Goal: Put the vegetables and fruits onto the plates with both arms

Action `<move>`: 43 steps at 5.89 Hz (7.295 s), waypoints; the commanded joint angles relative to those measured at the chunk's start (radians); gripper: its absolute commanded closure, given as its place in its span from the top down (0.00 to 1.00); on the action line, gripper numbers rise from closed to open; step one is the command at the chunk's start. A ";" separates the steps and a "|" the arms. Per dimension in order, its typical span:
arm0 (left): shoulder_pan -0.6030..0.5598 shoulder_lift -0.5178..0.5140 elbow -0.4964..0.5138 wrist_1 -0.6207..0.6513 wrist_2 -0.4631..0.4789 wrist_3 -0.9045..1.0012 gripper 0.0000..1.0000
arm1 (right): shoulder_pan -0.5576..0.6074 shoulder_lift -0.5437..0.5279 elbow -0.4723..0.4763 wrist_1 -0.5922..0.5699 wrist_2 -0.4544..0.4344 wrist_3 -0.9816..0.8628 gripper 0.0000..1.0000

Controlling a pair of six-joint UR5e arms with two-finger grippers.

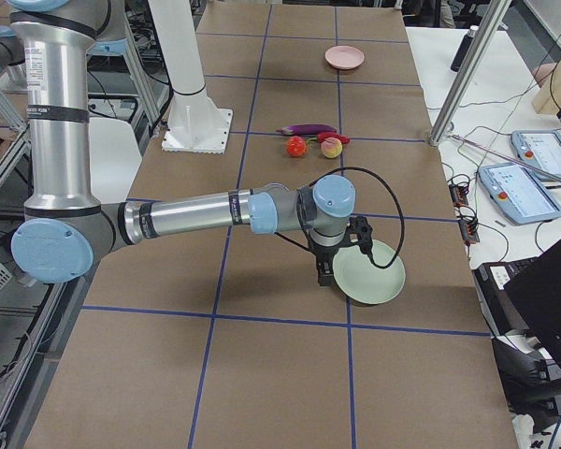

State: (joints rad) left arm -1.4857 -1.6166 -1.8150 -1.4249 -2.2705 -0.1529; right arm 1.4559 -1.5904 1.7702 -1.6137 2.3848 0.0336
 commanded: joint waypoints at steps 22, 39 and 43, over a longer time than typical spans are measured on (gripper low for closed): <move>0.886 -0.447 0.026 -0.370 0.227 -1.051 1.00 | -0.821 0.589 -0.299 0.646 -0.556 1.677 1.00; 1.013 -0.810 0.433 -0.375 0.361 -1.129 0.00 | -0.218 0.316 -0.451 0.482 -0.134 0.850 0.00; 0.737 -0.464 0.063 -0.365 0.300 -1.153 0.00 | -0.221 0.319 -0.456 0.494 -0.124 0.833 1.00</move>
State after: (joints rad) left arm -0.6674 -2.2277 -1.6465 -1.7911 -1.9352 -1.3149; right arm 1.2358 -1.2772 1.2854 -1.1210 2.2548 0.8589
